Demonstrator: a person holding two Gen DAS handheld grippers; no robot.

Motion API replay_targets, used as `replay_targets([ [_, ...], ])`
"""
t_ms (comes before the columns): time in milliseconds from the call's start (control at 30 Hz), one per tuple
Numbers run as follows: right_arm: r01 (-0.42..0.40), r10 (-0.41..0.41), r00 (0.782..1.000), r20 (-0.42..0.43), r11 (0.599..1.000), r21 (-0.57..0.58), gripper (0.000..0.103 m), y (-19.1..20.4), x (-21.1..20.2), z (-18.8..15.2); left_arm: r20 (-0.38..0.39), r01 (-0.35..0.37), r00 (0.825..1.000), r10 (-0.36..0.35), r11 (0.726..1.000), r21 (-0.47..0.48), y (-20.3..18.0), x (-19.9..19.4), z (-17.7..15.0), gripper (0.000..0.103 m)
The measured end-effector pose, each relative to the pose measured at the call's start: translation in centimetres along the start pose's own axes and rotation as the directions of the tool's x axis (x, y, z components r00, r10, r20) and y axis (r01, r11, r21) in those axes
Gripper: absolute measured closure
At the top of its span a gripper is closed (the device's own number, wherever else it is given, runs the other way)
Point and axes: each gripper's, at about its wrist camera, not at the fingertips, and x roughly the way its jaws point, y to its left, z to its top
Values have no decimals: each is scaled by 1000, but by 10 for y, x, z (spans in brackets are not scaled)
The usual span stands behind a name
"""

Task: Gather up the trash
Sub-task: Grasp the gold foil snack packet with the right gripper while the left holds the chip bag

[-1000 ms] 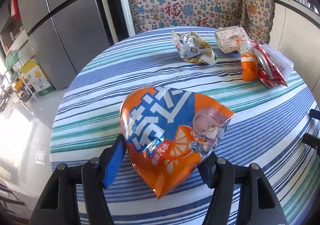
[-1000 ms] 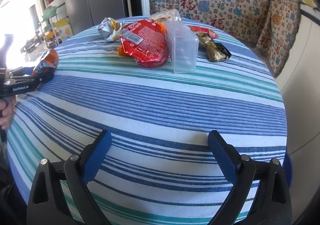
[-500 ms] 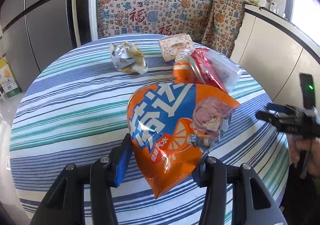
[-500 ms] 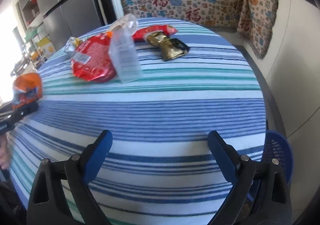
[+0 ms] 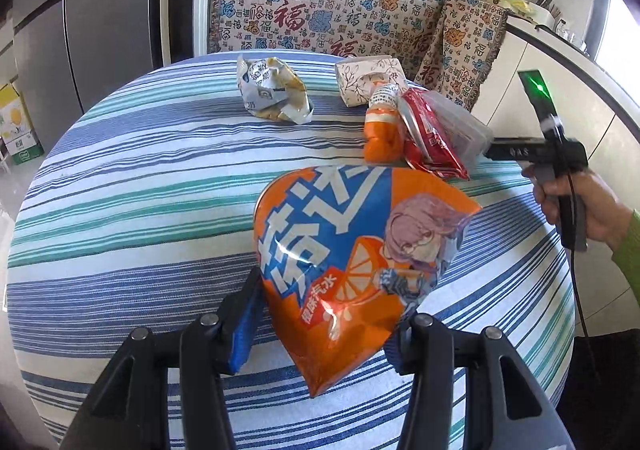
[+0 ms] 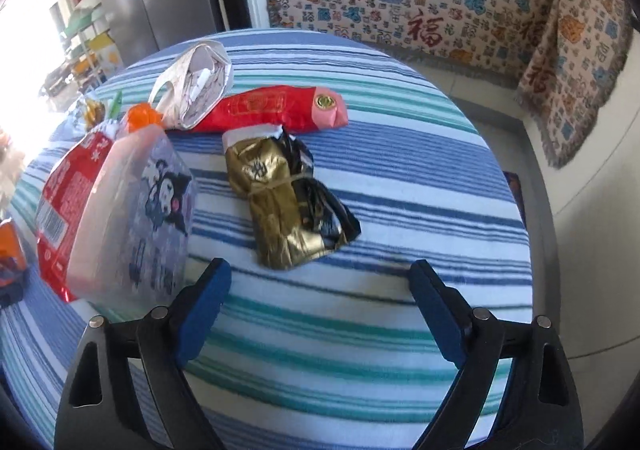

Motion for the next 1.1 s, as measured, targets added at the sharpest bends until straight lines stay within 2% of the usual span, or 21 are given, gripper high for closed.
replay_targets([
  [67, 4, -4, 1000, 7, 1000, 2, 14, 2, 5, 6, -3, 3, 1000, -3, 1000, -4, -2, 1, 1, 51],
  [133, 19, -19, 1000, 23, 1000, -4, 31, 6, 5, 7, -7, 1, 1000, -1, 1000, -9, -4, 2, 2, 51],
  [167, 20, -20, 999, 36, 1000, 2, 56, 5, 2, 6, -7, -1, 1000, 1, 1000, -12, -4, 2, 2, 50],
  [300, 27, -32, 999, 43, 994, 106, 56, -6, -14, -10, -4, -16, 1000, 16, 1000, -23, -7, 3, 1, 47],
  [467, 122, -131, 991, 24, 963, 241, 56, 0, -55, -65, -4, -44, 999, 44, 998, -43, -9, 0, -2, 43],
  [633, 148, -162, 986, 42, 962, 229, 52, 54, -86, -114, -16, -85, 996, 84, 996, -10, -14, -4, -9, 40],
  [733, 109, -118, 992, 52, 982, 153, 39, 85, -87, -119, -15, -90, 996, 90, 996, -2, -12, -8, -14, 39],
  [800, 85, -91, 994, 56, 991, 100, 23, 99, -82, -117, -13, -98, 995, 99, 995, 3, -9, -10, -17, 39],
  [900, 81, -87, 994, 71, 994, 76, 16, 106, -79, -120, -17, -104, 994, 104, 994, 12, -6, -12, -20, 39],
  [1100, 67, -72, 995, 68, 995, 72, 12, 104, -78, -121, -19, -108, 994, 108, 994, -5, -2, -17, -23, 39],
])
